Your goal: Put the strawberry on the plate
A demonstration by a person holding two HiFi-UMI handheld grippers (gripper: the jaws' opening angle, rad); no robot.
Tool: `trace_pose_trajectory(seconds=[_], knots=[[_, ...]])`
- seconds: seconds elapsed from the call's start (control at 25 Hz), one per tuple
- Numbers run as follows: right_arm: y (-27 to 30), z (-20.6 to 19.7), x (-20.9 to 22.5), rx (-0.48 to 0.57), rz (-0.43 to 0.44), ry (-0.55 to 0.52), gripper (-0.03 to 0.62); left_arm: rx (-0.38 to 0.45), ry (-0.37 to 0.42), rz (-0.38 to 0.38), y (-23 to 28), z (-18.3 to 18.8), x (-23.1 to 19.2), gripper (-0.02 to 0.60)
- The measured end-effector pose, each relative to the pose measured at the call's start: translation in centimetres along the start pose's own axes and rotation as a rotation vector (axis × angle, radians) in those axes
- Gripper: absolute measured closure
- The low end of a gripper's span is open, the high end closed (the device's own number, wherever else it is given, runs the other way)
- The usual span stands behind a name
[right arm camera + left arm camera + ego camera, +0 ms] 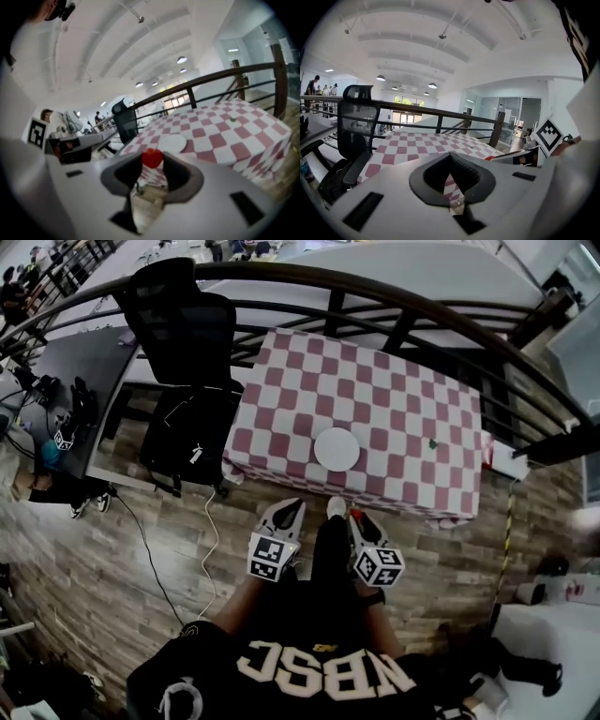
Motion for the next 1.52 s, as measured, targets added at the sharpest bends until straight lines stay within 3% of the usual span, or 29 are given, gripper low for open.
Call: trace_pose_trajectory(seconds=[0.2,0.44,0.8,1.12,1.32,1.52], knots=[[5.0,0.1,0.9,-0.088,0.092,-0.002,0.45,-0.059,-0.007,0.029,4.1,-1.1,-1.1,0.566],[10.5,1.7,3.3,-0.149,0.139,-0.036,0.45,-0.138,-0.024,0.044,8.6,-1.8,-2.0,0.566],[18.0,0.9,6.7,-0.251,0.149,-0.089,0.45,-0.215,-0.052,0.042,13.8,-3.7,-2.7,0.566],[23.5,0.4,7.5,-0.31,0.147,-0.178,0.45,-0.245,-0.103,0.085,15.1,-4.3,-3.6,0.566],[25.6,0.3,8.2,-0.355,0.105,-0.29,0.45,-0.25,-0.127,0.102,14.9,-4.4,-4.2,0.566],[26.3,-0.2,8.3,-0.386,0.049,-0.304,0.45,-0.265,-0.126,0.122,14.2,-4.9,-4.7,0.566]])
Point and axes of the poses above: the fingertips, and each gripper's own axes: y forward along the fingers, x to its right, z out of its top, the point moved 2 cm from there along -y, backward along the fingers, and after that the axes turned 3 degrees about -y, right-handed, at the moved point
